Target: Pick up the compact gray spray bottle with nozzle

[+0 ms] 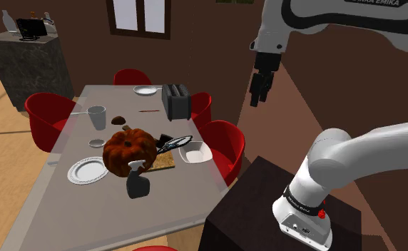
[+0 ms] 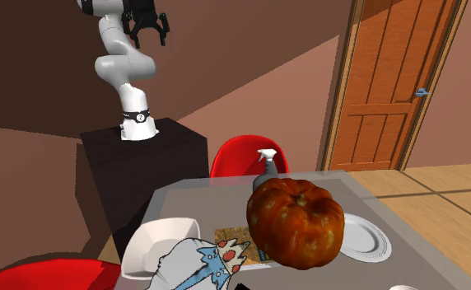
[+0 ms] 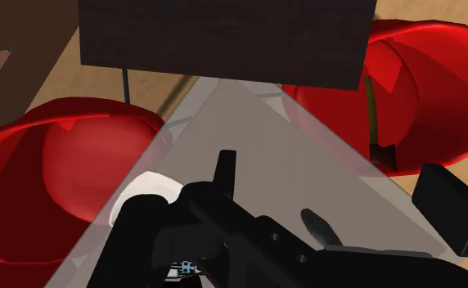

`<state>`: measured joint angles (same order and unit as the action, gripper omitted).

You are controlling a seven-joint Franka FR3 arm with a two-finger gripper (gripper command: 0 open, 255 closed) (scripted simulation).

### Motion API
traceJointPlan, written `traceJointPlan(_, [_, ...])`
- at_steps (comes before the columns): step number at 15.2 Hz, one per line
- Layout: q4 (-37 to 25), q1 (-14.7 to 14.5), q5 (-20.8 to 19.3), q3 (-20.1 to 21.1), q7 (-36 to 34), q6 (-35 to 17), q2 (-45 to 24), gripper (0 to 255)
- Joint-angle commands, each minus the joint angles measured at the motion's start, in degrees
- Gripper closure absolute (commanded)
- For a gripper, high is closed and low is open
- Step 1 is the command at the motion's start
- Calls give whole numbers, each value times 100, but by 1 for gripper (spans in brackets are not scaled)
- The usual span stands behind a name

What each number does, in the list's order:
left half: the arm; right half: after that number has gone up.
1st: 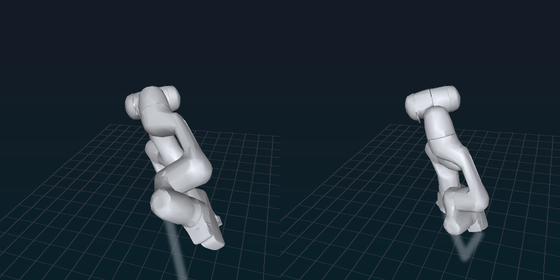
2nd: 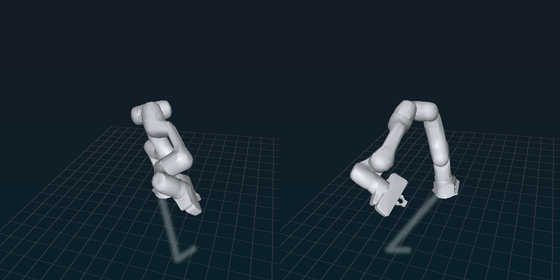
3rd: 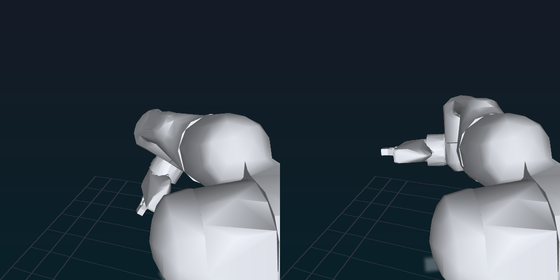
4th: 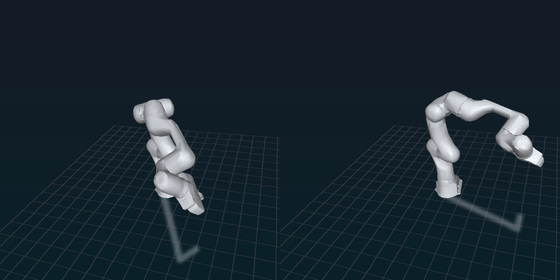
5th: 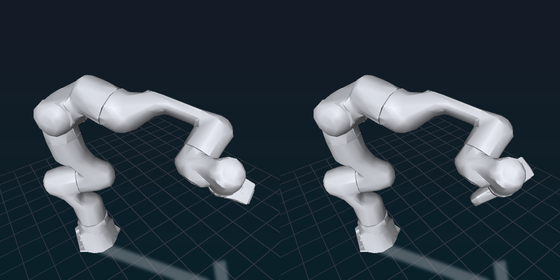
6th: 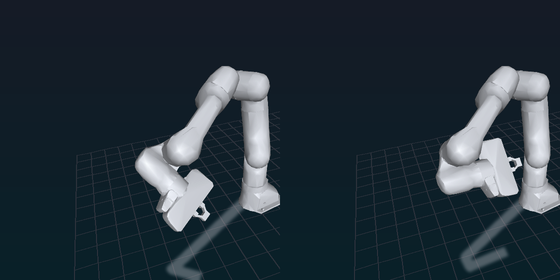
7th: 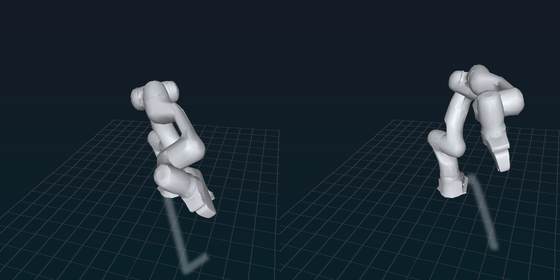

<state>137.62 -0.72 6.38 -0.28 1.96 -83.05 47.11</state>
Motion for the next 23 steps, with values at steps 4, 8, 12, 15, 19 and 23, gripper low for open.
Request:
traceJointPlan(4, [528, -101, 16, -47, 339, -775, -49, 0])
traceJointPlan(8, [1113, -256, 70, -113, 795, -1860, -287, 0])
traceJointPlan(12, [1544, -438, 178, -180, 1278, -3004, -741, 0])
traceJointPlan(15, [1754, -609, 309, -241, 1671, -3889, -1227, 0])
traceJointPlan(19, [1865, -902, 592, -351, 2272, -5064, -2047, 0])
traceJointPlan(23, [1771, -1310, 1093, -517, 3037, -6160, -3009, 0])
